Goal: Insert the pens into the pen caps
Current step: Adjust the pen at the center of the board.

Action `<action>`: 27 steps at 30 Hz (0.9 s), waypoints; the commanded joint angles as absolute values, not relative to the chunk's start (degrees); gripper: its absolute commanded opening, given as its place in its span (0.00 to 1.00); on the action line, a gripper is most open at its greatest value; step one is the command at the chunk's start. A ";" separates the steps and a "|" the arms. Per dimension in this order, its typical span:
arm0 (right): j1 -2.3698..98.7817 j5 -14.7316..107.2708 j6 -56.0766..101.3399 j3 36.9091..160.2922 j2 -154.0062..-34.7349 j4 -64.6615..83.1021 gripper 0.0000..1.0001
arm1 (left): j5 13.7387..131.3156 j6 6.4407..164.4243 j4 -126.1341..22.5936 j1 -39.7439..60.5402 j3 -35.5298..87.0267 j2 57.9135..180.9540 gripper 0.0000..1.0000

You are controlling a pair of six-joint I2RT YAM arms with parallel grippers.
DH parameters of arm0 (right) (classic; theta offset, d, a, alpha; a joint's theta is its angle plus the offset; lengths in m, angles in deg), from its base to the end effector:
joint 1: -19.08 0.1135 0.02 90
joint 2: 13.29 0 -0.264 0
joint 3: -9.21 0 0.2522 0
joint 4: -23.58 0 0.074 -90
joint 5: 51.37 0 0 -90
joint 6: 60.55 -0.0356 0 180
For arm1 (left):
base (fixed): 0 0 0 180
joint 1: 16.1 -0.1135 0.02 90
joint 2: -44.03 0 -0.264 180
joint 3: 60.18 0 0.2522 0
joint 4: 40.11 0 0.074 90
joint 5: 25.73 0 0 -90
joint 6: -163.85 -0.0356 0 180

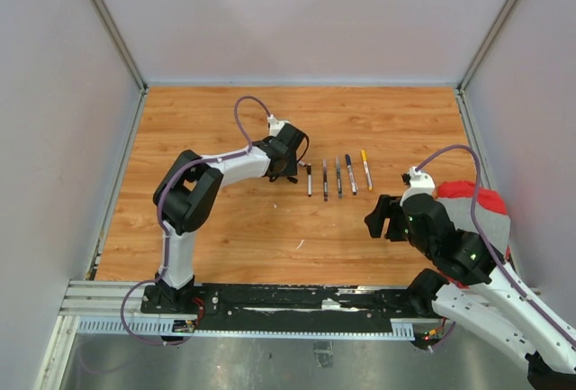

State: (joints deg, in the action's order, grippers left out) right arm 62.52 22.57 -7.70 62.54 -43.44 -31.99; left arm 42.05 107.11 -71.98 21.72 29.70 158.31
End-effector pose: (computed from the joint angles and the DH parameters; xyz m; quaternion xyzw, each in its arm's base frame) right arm 0.0902 0.0719 0.2874 0.0196 0.8701 0.2152 0.4431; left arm 0.3382 -0.2454 0.1610 -0.0185 0.9405 -0.0154 0.3388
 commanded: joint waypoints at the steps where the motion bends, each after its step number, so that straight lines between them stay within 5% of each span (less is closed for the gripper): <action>1: 61.89 22.47 -7.38 61.99 -42.58 -33.42 0.70 | 42.01 108.27 -69.59 21.52 30.46 157.79 0.53; 17: 61.96 22.25 -7.16 61.43 -42.05 -34.24 0.71 | 39.90 103.42 -71.34 20.91 57.56 172.12 0.56; 27: 61.88 23.61 -7.35 60.18 -42.39 -34.25 0.72 | 47.86 93.46 -56.48 20.90 63.36 180.69 0.55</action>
State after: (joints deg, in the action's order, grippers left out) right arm 62.52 22.66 -7.66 61.51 -42.48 -33.36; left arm 44.54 98.45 -65.23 21.15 61.98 179.84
